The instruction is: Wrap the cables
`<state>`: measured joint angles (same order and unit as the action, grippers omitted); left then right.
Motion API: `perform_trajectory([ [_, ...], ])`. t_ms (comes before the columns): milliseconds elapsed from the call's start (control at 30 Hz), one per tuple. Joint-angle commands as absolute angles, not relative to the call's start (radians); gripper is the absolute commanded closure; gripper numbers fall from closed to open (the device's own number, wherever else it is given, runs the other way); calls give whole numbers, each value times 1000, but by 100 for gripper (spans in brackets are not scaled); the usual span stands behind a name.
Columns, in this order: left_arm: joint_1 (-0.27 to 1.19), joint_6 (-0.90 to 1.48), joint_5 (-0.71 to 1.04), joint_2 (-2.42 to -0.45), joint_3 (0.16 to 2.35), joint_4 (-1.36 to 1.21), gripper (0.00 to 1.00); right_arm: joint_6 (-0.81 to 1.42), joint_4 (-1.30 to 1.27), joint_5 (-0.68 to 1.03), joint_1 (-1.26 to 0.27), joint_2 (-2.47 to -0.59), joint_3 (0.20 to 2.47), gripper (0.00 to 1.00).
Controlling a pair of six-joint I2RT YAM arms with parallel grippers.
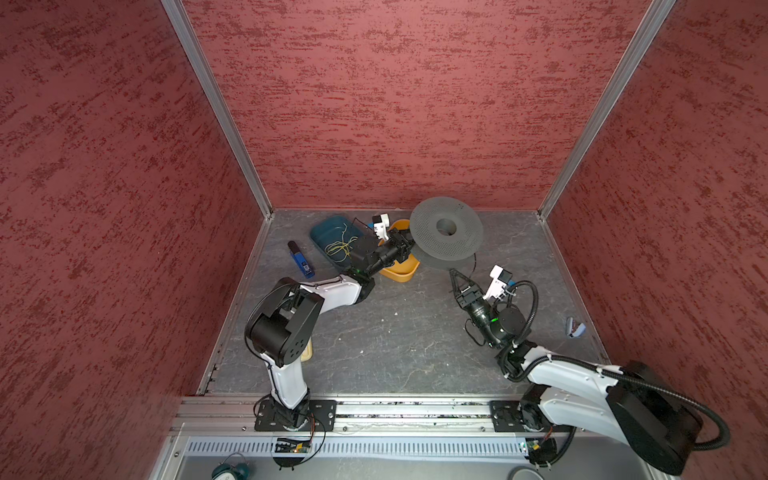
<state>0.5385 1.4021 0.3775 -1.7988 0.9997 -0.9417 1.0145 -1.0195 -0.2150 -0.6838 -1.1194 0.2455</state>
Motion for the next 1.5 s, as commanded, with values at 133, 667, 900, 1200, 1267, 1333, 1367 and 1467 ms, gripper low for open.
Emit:
perform_trajectory([
  [133, 551, 1406, 408, -1758, 1017, -1052, 100, 1015, -957, -242, -683, -1090, 239, 66],
  [667, 593, 1396, 452, -1781, 1014, -1088, 100, 1019, -1122, -112, -598, -1187, 282, 68],
  [900, 605, 1397, 457, -1791, 1013, -1081, 100, 1038, -1287, -77, -589, -1288, 269, 85],
  [1200, 592, 1395, 465, -1789, 1001, -1044, 100, 1087, -1284, -81, -568, -1276, 238, 100],
  [1267, 586, 1392, 468, -1784, 997, -1027, 100, 1099, -1271, -78, -559, -1265, 232, 100],
  [1333, 577, 1392, 475, -1782, 993, -1019, 100, 1114, -1253, -71, -549, -1249, 230, 100],
  [1367, 573, 1390, 481, -1779, 992, -1008, 100, 1126, -1233, -66, -542, -1237, 231, 100],
  [1467, 563, 1342, 488, -1753, 992, -922, 84, 1160, -1147, -58, -522, -1194, 236, 100],
])
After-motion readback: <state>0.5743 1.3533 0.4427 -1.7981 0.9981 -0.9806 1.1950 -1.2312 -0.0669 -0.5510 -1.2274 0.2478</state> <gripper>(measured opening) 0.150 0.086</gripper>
